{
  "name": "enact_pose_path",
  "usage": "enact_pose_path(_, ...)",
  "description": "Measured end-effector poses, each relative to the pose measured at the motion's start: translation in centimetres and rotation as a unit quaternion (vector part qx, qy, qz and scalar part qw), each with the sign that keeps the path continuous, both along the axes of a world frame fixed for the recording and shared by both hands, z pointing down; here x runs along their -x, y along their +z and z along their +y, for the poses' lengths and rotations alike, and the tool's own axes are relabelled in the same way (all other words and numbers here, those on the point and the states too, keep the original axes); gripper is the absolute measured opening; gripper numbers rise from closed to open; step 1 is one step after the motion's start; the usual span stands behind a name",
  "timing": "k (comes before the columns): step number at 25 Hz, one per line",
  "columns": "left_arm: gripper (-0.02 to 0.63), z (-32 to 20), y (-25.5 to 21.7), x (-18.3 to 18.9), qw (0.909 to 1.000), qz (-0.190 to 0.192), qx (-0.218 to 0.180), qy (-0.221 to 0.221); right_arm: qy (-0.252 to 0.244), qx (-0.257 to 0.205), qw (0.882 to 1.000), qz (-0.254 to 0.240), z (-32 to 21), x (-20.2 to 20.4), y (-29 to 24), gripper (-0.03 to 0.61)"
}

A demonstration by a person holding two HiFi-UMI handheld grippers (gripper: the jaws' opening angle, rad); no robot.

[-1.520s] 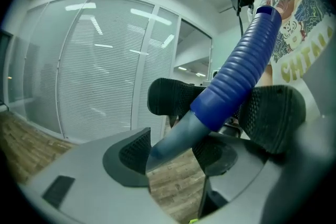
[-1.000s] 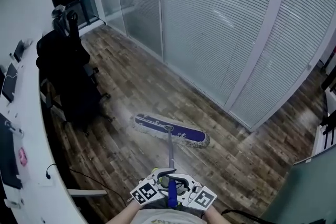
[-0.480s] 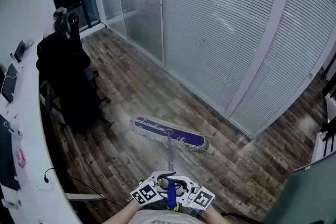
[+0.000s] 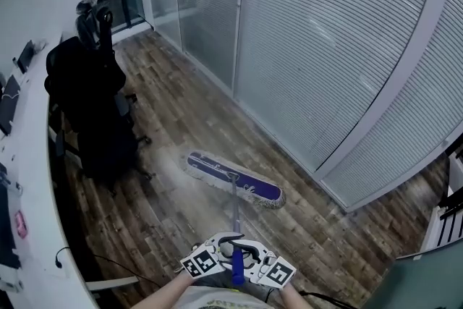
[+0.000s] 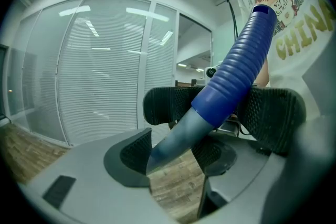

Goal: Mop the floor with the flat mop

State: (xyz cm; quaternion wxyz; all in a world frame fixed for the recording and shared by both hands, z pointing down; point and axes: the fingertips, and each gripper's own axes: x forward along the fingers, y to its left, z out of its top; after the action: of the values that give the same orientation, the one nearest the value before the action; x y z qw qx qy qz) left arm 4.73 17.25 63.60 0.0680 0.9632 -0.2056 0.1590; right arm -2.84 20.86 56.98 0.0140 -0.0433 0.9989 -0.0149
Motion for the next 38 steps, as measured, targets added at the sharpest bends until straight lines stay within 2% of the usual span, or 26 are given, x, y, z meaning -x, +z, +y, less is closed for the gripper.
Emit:
enact_pose_path(6,0.219,-10.6,-1.2,5.6,0.9998,0.011,0.004,0.014,0.013,-0.001,1.0,0.0,-10.8,5.8,-1.1,0.245)
enact_pose_path(10,0.219,-16.4,-0.3,9.4,0.9998,0.005,0.001,0.02,0.024,0.003,1.0,0.016,-16.7,9.5,0.3,0.245)
enact_pose_path(13,0.219,-19.6,0.3,10.8,0.9997,0.007,0.005,0.022,0.028,0.009,0.999,0.02,-19.9,10.9,0.9,0.245)
enact_pose_path(23,0.219,-32.5,0.3,12.9,0.9997,0.01,0.003,0.023,0.027,0.001,1.0,0.005,-32.8,13.0,0.8,0.25)
enact_pose_path(33,0.219,-51.5,-1.2,12.9,0.9998,0.013,0.011,0.005,0.014,0.004,1.0,-0.018,-51.7,12.8,-1.4,0.252)
enact_pose_path(38,0.219,-58.4,-0.7,12.5,0.9999,0.009,0.011,-0.002,0.015,0.022,1.0,-0.013,-58.5,12.2,-0.9,0.253)
